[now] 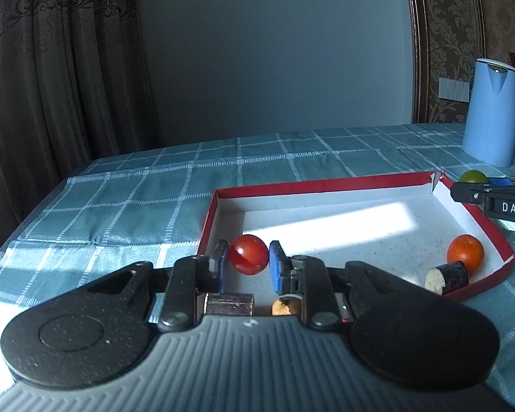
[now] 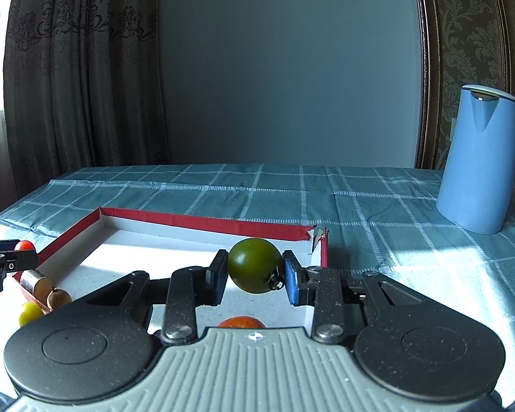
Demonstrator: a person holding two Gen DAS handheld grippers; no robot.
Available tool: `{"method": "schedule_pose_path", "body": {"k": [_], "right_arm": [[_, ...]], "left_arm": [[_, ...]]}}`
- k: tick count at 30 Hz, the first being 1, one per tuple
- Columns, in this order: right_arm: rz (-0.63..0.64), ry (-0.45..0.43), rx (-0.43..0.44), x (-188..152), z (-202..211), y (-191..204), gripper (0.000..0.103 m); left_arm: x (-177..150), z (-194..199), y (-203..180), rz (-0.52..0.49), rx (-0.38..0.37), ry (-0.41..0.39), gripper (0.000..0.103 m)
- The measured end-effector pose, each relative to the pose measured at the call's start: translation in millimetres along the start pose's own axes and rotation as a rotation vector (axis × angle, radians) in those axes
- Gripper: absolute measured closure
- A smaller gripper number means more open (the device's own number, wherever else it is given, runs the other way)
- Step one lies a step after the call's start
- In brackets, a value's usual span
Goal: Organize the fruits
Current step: 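Lower both tomatoes into the tray and open both grippers, then close the right gripper on a red tomato while the left moves to the yellow tomato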
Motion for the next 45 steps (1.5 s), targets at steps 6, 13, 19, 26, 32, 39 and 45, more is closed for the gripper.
{"method": "schedule_pose_path", "body": {"k": [6, 13, 19, 26, 32, 39, 45], "right_arm": [[-0.023, 0.115, -0.014, 11.4, -44.5, -6.8, 0.070], [-0.077, 0.202, 0.033, 6.5, -65.0, -15.9, 0.068], [-0.093, 0.144, 0.022, 7.3, -55.4, -17.8, 0.039], [-0.177, 0.084, 0.089, -1.5, -31.5, -33.7, 0.035], [-0.199, 0.012, 0.080, -10.1, -7.7, -39.0, 0.035], [-0.215, -0.030, 0.166, -31.9, 20.7, -37.6, 0.035], [-0.055, 0.015, 0.223, -70.2, 44.9, -0.3, 0.035]], "left_arm": [[19.4, -41.1, -5.6, 0.023, 0.026, 0.084, 0.081], [15.7, -46.6, -1.7, 0.035, 0.032, 0.087, 0.048], [13.7, -32.4, 0.7, 0.039, 0.025, 0.014, 0.029], [-3.7, -4.8, 8.2, 0.050, 0.046, -0.081, 0.013], [-33.8, 20.5, 17.4, 0.068, 0.037, -0.093, 0.008], [-72.8, 43.3, 14.7, 0.005, 0.075, -0.101, 0.001], [-72.6, 37.7, 15.7, 0.002, 0.054, -0.056, 0.000]]}}
Point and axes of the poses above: each gripper's, at about its wrist camera, not at the fingertips, and z roughly against the way its jaws point, y to its left, x to its top, the point moved 3 cm from there along -z, roughly the way its jaws point, and after that the axes turned 15 degrees about y, right-handed, at the moved point
